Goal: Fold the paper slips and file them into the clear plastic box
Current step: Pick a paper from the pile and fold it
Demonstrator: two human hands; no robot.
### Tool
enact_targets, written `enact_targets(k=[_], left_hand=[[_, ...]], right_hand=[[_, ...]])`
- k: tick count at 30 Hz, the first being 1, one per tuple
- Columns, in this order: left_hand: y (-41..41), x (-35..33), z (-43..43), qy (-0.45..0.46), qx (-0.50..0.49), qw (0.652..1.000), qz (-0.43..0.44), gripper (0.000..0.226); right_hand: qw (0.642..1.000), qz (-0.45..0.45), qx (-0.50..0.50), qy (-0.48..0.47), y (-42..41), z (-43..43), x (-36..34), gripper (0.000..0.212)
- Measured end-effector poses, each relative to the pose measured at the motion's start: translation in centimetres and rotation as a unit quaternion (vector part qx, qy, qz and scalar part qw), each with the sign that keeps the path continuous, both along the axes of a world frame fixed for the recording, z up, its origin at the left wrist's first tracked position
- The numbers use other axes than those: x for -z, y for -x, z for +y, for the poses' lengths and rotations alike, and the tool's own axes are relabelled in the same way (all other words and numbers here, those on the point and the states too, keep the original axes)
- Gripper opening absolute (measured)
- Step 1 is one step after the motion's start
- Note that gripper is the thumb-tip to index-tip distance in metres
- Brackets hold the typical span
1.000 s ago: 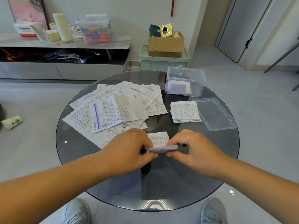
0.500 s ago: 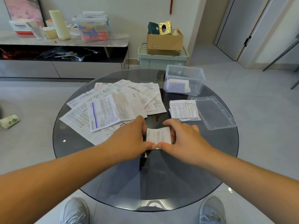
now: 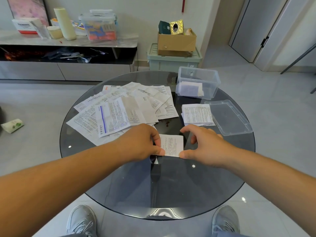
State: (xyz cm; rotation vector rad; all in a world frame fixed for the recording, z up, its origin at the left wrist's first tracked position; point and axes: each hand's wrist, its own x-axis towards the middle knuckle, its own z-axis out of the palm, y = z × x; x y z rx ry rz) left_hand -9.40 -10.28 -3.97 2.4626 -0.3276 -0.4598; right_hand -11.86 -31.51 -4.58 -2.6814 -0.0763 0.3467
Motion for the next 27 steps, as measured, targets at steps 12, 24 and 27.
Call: enact_targets(k=[12, 24, 27], left_hand=[[0.1, -0.4, 1.8, 0.048, 0.028, 0.997, 0.049, 0.015], [-0.3, -1.3, 0.5, 0.028, -0.03, 0.999, 0.018, 0.046], [-0.3, -1.3, -0.1, 0.009, -0.002, 1.0, -0.012, 0.026]], right_hand=[[0.999, 0.028, -0.008, -0.016, -0.2, -0.2, -0.5, 0.06], [0.994, 0.01, 0.014, -0.111, -0.6, 0.4, -0.7, 0.056], [0.995, -0.012, 0.0, -0.095, -1.1, 0.7, 0.0, 0.037]])
